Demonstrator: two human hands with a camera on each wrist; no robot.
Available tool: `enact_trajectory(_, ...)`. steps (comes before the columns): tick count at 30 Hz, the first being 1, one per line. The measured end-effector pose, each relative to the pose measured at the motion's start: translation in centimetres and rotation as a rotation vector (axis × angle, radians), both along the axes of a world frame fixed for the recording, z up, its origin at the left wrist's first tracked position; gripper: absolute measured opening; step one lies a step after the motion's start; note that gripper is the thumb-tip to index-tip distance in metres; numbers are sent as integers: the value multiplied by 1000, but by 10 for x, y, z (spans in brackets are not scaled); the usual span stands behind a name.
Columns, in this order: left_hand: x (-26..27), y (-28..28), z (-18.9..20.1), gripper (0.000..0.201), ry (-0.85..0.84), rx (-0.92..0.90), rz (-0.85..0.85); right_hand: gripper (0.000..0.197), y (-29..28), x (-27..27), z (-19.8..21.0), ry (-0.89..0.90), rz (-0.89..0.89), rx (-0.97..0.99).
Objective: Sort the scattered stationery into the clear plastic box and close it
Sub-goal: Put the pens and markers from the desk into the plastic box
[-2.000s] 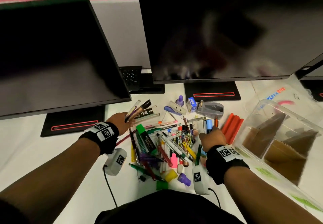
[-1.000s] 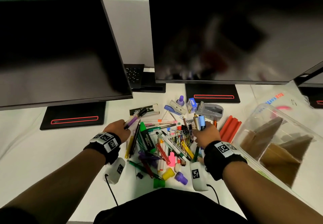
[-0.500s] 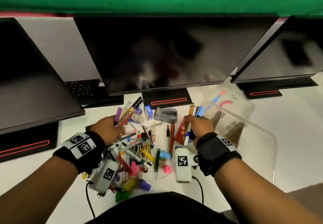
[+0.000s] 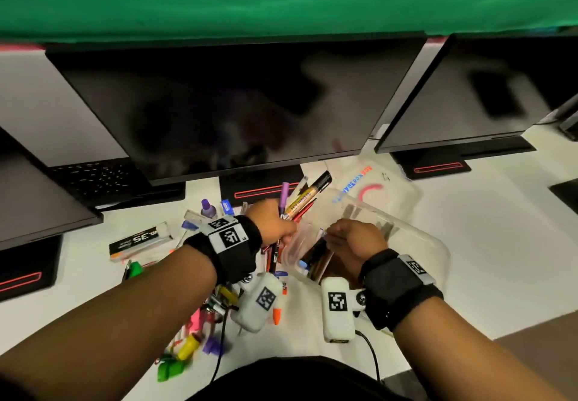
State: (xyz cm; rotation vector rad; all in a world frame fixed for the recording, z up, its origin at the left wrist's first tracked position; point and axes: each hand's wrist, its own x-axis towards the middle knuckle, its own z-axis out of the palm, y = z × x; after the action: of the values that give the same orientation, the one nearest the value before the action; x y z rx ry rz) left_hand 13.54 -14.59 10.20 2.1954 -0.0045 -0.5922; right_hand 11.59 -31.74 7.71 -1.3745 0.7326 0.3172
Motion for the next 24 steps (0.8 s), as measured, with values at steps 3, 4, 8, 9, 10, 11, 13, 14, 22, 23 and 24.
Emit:
enact_trajectory(3,3,-29,-3,22,-4,41,-15,23,-13,-8,4,-12,-21,121)
enact_trajectory(4,3,-38,-6,20,9,36,-13,25,-17,-12,6,-21,-17,154)
enact_trajectory(8,6,-60,-15,28,8,149,-33,21,-24,-20,3,-7,20,197)
enact_trajectory(9,6,-63,-16,34,-4,173,-43,21,-25,-21,1,-2,25,204)
enact_trajectory(10,6,-64,-18,39,-20,185,-57,20,-24,-22,0,1,28,208)
enact_trajectory(11,6,-65,-19,45,-31,194,-73,20,-24,-22,-1,4,34,207)
enact_trajectory(13,4,-64,-23,57,-30,190,-95,21,-23,-22,-1,-2,53,209)
enact_trajectory(14,4,-63,-25,57,-30,184,-103,22,-21,-21,0,-7,59,211)
enact_trajectory(22,2,-51,-28,28,-97,267,-141,21,-5,-4,7,11,46,111)
enact_trajectory(23,2,-49,-27,29,-92,250,-127,20,-4,-2,8,14,46,115)
enact_trajectory(24,3,-47,-28,31,-81,216,-102,20,-2,-1,9,18,54,119)
